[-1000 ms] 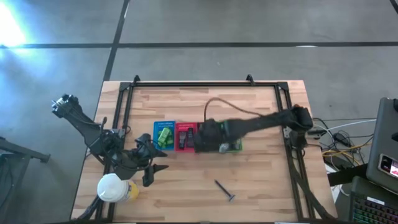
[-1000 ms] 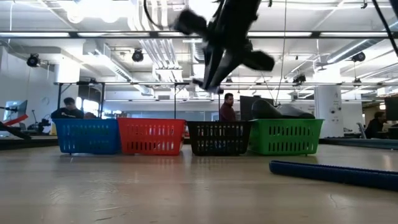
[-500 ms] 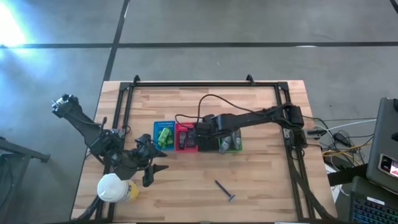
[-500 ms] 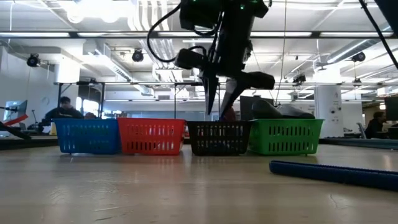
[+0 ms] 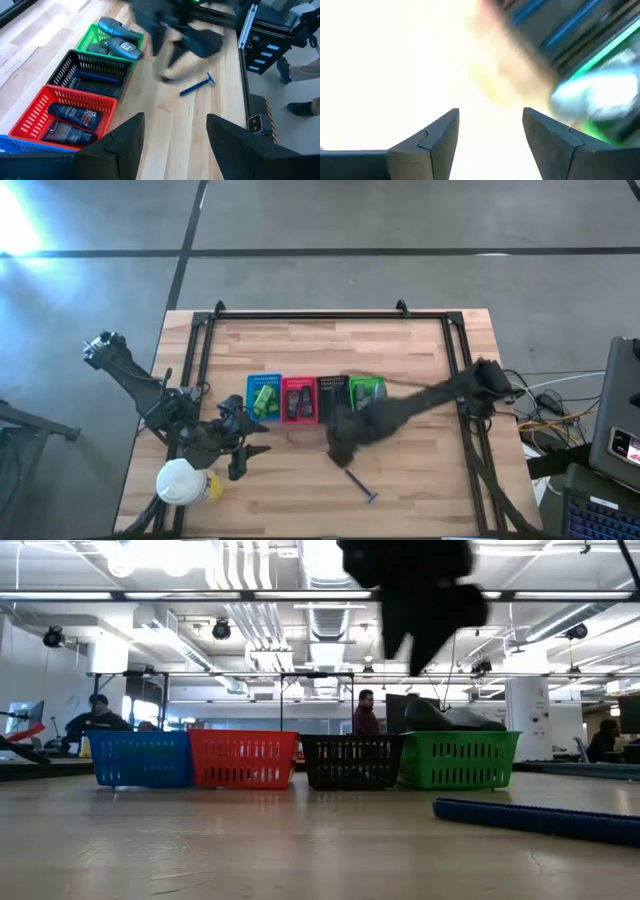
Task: Pick & Place Travel size toiletries
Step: Put the shaver into the black bin
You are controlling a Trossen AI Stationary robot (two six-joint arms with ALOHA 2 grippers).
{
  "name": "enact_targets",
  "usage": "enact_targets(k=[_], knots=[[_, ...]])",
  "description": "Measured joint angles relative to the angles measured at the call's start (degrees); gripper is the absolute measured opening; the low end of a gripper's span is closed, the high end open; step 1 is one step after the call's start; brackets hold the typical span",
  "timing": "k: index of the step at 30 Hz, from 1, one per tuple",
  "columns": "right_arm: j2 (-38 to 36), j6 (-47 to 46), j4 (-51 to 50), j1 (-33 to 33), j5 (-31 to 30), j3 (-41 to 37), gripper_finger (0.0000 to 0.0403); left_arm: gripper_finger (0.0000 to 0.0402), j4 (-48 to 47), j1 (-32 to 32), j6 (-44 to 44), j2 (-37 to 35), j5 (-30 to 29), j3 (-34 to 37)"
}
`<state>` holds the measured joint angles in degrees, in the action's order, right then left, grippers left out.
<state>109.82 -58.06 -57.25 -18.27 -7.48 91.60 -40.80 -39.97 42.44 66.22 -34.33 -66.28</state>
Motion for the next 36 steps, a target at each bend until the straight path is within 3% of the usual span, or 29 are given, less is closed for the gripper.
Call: enact_targets(k=[8,21,29,36], knots=[[7.47,-7.90,-0.47,-11.04,7.48,-0.03,0.0233,0.0218,0.04,0.00,-0.29,0.01,0.02,0.00],[12.85,-11.70,5.60,-12.84,9.18,0.12,0.0258,0.0218,0.11,0.00,-0.24,0.02,0.02,0.00],[15.40,-12.16,4.14,-12.84,8.75,0.38,0.0204,0.0218,0.09,0.00,0.12,0.02,0.01,0.00],[15.45,-11.83,3.85,-12.86,7.28,0.30,0.0102,0.0218,0.11,0.00,0.22,0.02,0.01,0.00]])
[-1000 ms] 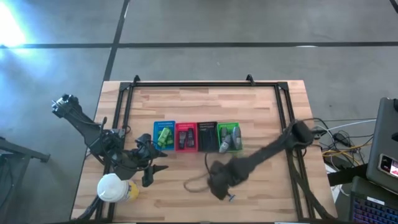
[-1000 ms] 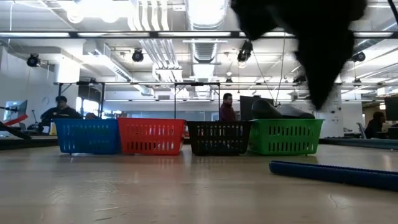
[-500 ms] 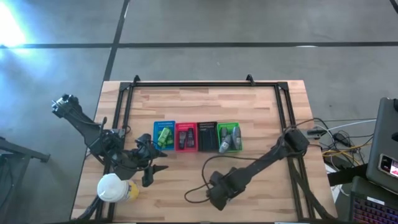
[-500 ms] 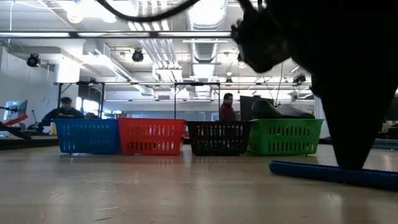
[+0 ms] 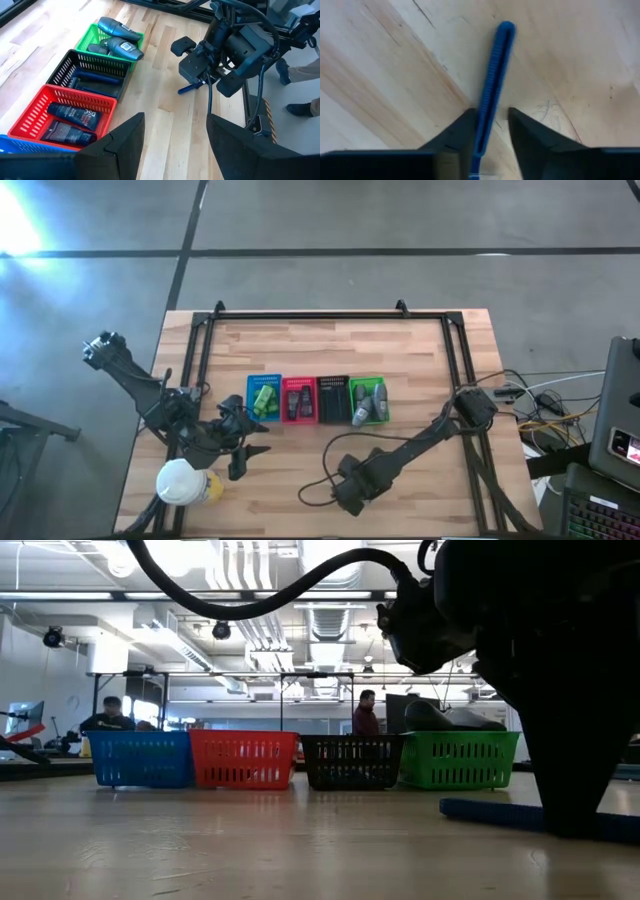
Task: Pick & Place Travel size toiletries
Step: Put the shaver into the black bin
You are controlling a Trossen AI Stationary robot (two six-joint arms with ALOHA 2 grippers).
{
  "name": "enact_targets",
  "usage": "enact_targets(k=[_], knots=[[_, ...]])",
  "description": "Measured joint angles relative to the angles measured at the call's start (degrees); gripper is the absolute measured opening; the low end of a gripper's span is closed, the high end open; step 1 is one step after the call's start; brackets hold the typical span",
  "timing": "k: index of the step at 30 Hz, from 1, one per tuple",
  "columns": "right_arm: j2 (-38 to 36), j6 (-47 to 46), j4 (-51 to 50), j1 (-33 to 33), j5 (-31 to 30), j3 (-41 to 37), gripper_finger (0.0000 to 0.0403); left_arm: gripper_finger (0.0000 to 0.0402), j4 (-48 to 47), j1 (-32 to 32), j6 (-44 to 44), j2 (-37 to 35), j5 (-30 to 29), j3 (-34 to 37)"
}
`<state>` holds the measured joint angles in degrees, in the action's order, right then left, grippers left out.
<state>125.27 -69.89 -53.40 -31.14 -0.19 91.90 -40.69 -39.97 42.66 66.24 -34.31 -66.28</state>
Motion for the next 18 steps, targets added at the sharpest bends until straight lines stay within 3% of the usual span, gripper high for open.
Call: enact_targets(k=[6,12,18], knots=[[-0.38,-0.65,0.14,-0.02,-1.14,-0.06,0.0022,0.0218,0.00,0.00,-0.01,0.00,0.01,0.00],[-3.79,-5.21,-0.22,1.22,-4.45,-0.44,0.0024,0.0218,-0.03,0.00,-0.01,0.00,0.01,0.00],[-12.16,-8.70,2.95,7.43,-10.64,-0.26,0.0023,0.0218,0.00,0.00,-0.49,0.00,-0.01,0.00]])
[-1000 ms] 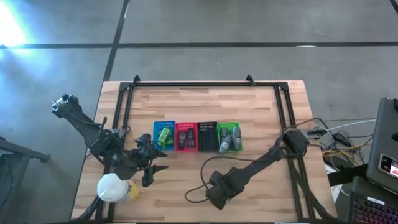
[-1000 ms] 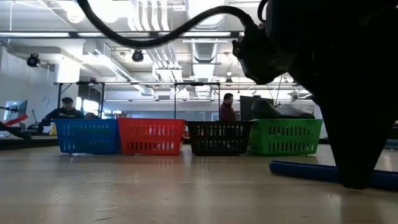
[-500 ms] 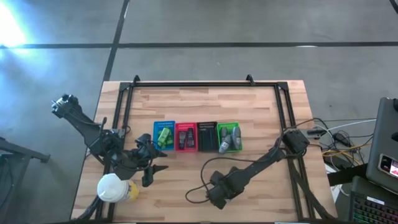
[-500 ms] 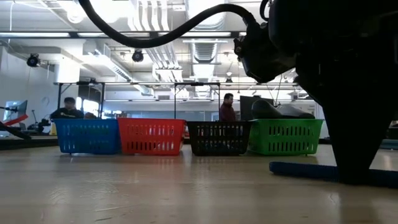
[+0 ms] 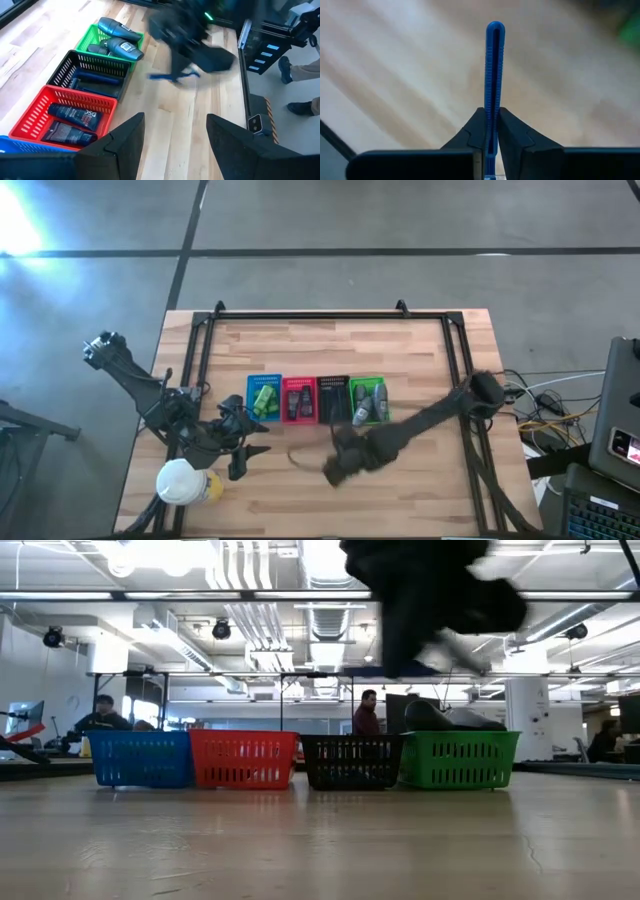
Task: Pick & Place Travel size toiletries
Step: Put the shaver into the black bin
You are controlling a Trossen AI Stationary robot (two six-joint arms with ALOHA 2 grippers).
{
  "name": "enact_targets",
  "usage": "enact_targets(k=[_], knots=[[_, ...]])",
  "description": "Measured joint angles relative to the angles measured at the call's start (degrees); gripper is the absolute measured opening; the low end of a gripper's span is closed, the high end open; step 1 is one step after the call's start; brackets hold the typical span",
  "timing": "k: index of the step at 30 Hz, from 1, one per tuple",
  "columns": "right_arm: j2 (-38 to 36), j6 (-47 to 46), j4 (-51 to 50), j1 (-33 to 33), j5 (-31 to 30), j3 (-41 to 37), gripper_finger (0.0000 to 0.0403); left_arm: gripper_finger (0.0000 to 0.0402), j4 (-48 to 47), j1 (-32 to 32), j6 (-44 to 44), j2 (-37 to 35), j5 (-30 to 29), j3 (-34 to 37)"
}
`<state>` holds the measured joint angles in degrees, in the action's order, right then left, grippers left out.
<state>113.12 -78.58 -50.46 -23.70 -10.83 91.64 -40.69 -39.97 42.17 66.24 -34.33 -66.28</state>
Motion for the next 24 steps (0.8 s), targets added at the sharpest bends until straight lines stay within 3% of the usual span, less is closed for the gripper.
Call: enact_targets(k=[5,11,24], knots=[[-4.47,2.61,3.62,9.39,-2.61,0.02,0.0024,0.0218,0.19,0.00,-0.15,0.00,-0.01,0.00],[-2.86,5.22,3.74,18.62,-2.01,-0.11,0.0024,0.0218,0.30,0.00,-0.15,0.00,0.02,0.00],[2.26,1.23,2.75,22.49,-1.48,-1.44,0.0042,0.0218,0.59,0.01,-0.02,0.00,1.48,0.00]])
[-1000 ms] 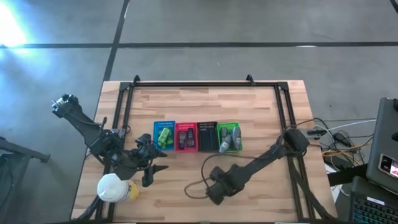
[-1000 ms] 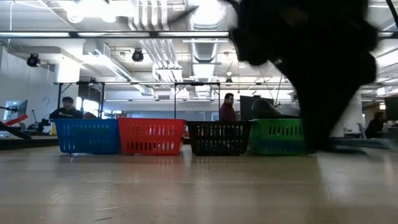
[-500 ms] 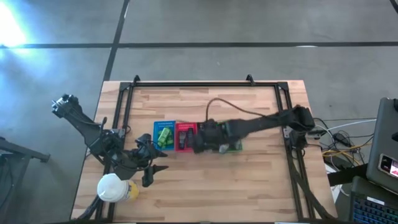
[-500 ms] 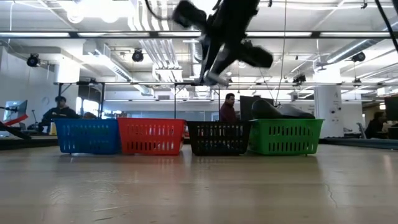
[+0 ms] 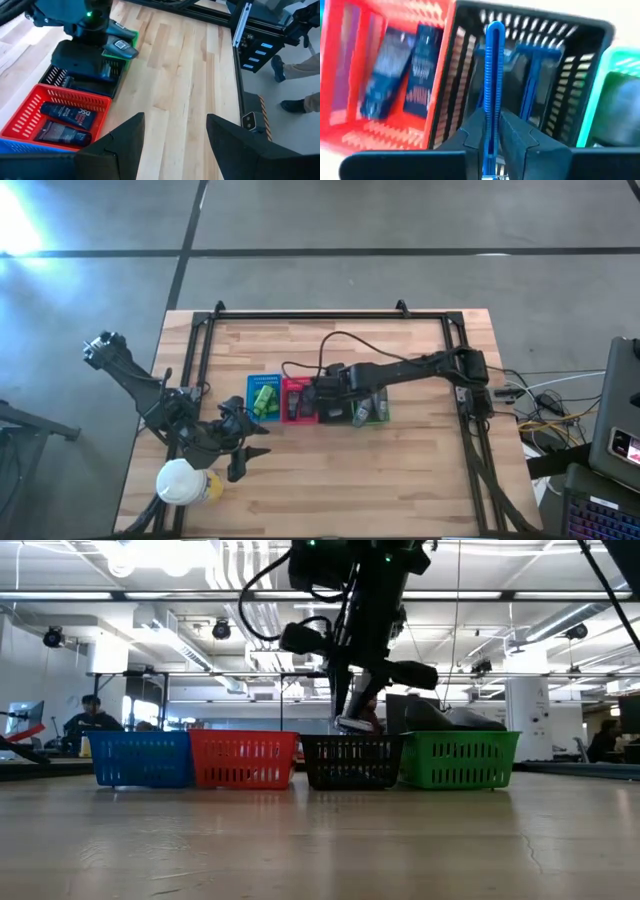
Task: Pick & Place Travel size toiletries
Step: Put the shaver into the black bin, then return to Home Position
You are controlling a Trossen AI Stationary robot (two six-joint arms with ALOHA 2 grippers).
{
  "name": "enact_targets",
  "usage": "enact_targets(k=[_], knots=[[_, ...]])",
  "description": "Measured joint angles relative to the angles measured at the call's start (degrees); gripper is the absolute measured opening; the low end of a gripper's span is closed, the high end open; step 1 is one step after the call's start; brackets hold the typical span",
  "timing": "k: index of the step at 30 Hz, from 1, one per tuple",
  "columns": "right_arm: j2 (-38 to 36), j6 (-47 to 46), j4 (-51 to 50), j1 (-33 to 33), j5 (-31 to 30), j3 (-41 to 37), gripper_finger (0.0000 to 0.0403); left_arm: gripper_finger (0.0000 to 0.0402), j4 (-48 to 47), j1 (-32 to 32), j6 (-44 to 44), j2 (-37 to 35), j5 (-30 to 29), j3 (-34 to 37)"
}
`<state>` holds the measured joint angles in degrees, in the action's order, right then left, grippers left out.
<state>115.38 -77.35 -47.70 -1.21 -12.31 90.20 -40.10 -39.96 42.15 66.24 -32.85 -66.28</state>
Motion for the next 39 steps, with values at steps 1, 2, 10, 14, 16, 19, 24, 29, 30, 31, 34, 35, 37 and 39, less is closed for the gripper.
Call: enact_targets(k=[1,2,10,14,16,19,24,29,30,31,34,35,37,39], knots=[[-0.17,-0.63,-0.15,0.15,-0.87,-0.47,0.0047,0.0218,0.00,-0.01,0.01,0.00,0.01,0.00],[-0.29,-0.97,-1.14,0.27,-1.45,-0.81,0.0054,0.0218,0.01,0.01,0.02,0.00,0.02,0.00],[-0.56,-1.26,-2.49,0.64,-1.34,-1.40,0.0118,0.0218,0.00,0.01,0.07,0.00,0.04,0.00],[-1.19,0.74,-2.65,-0.12,-1.39,-1.13,0.0152,0.0218,0.00,0.01,0.07,0.00,0.05,0.00],[-2.28,2.20,-2.52,-1.11,-2.36,-0.66,0.0168,0.0218,0.02,0.01,0.07,0.00,0.05,0.00],[-5.02,4.93,-2.51,-3.20,-4.32,-0.53,0.0188,0.0218,0.02,0.00,0.07,0.00,0.07,0.00],[-9.88,16.12,-1.75,-7.13,-5.45,-0.71,0.0202,0.0218,0.23,-0.01,0.07,-0.01,0.05,0.00],[-16.11,28.08,6.97,-11.04,-1.31,-3.92,0.0187,0.0218,0.65,0.01,1.48,-0.02,0.05,0.00],[-17.44,30.39,10.22,-11.46,0.40,-5.05,0.0181,0.0218,1.08,0.01,2.72,-0.02,0.05,0.00],[-19.02,32.58,13.85,-11.69,2.78,-6.45,0.0175,0.0218,1.71,0.01,3.12,-0.02,0.05,0.00],[-23.67,38.27,21.54,-11.25,10.10,-10.31,0.0154,0.0218,3.92,0.33,2.42,-0.02,0.00,0.00],[-25.27,39.19,21.63,-10.98,10.88,-11.33,0.0147,0.0218,4.67,0.59,2.36,-0.02,0.08,0.00],[-28.66,40.71,18.82,-10.08,10.86,-12.32,0.0133,0.0218,6.67,1.33,2.49,-0.02,0.72,0.00],[-32.05,39.35,13.76,-8.78,10.85,-12.86,0.0122,0.0218,8.19,2.57,2.36,-0.02,2.77,0.00]])
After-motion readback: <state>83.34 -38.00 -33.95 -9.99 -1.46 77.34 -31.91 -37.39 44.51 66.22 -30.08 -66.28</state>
